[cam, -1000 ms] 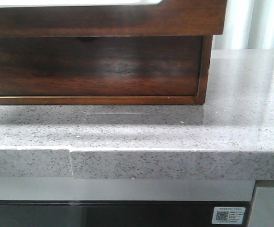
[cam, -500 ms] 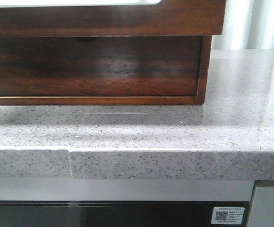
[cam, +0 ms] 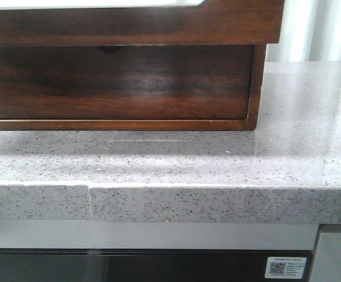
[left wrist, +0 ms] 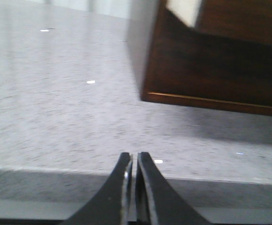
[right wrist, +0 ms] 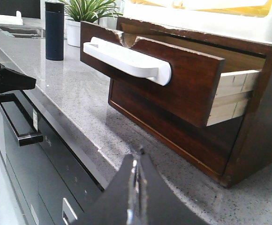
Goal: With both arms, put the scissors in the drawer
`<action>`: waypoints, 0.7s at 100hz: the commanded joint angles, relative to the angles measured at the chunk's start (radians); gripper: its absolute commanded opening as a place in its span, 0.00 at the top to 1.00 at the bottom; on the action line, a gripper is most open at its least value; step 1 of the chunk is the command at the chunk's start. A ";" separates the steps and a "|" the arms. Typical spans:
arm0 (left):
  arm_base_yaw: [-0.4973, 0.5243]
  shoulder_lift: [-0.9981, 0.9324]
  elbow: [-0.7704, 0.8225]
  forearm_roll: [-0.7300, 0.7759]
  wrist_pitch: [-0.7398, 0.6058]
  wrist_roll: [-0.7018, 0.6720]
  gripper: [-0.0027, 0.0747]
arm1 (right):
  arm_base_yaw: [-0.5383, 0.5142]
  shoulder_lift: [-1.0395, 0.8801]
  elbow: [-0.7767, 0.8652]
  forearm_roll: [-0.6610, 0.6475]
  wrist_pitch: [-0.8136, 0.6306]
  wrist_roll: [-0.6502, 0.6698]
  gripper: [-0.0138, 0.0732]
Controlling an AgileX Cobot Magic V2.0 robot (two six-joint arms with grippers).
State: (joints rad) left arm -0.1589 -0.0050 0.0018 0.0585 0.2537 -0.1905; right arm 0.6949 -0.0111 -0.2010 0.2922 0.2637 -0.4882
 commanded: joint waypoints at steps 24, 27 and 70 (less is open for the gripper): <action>0.119 -0.033 0.023 -0.026 0.065 0.065 0.99 | -0.001 0.009 -0.026 0.010 -0.084 0.001 0.91; 0.119 -0.033 0.023 -0.026 0.065 0.065 0.99 | -0.001 0.009 -0.026 0.010 -0.084 0.001 0.91; 0.117 -0.031 0.023 -0.031 0.064 0.065 0.99 | -0.001 0.009 -0.026 0.010 -0.084 0.001 0.91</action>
State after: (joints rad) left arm -0.0436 -0.0050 0.0018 0.0415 0.3378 -0.1289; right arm 0.6949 -0.0111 -0.2010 0.2922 0.2622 -0.4865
